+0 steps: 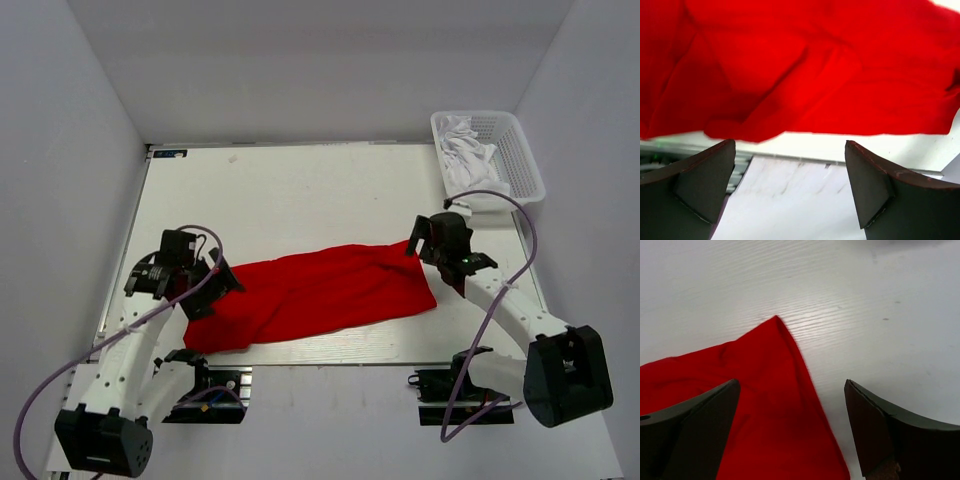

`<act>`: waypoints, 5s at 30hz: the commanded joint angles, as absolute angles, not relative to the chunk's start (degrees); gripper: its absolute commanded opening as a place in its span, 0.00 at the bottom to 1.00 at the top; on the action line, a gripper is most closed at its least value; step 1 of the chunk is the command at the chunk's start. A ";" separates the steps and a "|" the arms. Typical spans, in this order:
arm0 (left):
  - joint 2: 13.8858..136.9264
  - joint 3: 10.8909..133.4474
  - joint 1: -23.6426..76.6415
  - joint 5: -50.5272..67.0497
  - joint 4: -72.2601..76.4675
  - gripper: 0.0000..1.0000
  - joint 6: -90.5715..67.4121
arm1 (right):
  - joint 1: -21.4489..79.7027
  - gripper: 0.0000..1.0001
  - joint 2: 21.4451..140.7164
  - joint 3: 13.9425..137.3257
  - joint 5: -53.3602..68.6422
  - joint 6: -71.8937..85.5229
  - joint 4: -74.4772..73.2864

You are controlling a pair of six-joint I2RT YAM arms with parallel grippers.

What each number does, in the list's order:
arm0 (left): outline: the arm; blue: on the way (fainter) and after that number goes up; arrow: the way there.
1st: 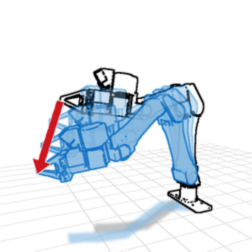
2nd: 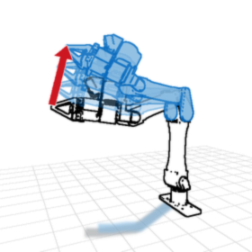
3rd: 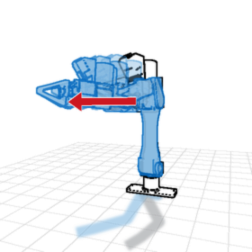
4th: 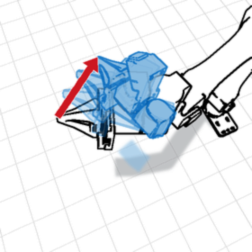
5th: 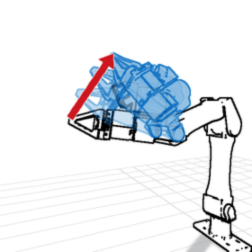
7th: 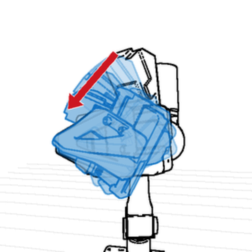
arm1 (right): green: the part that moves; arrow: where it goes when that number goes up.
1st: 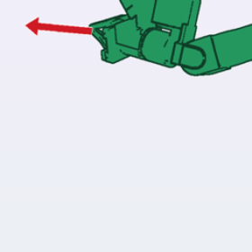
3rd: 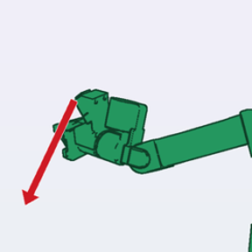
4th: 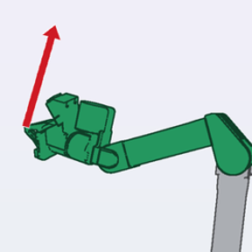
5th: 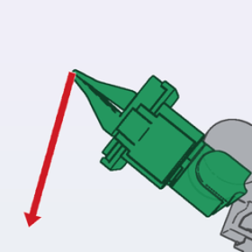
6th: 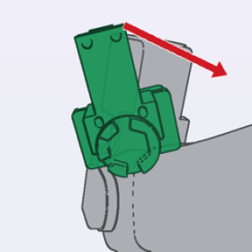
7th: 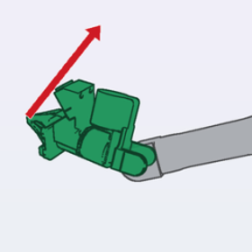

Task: Fold and stack the t-shirts
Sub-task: Fold the other side of the tshirt into a rectangle, then rotate the tshirt 80 degrees

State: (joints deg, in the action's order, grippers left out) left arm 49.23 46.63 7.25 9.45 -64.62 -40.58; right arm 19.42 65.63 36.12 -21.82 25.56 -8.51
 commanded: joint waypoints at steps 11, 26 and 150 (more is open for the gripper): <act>68.80 43.60 6.86 8.79 -43.60 1.00 -37.62 | 21.27 0.90 77.17 45.96 -7.80 20.39 -7.64; 82.44 45.89 6.24 -1.76 -40.43 1.00 -37.62 | 17.85 0.80 90.96 52.11 -10.37 19.78 -10.20; 60.60 51.54 15.91 -6.07 -37.69 1.00 -52.10 | 57.92 0.90 92.79 66.87 6.59 17.85 -21.18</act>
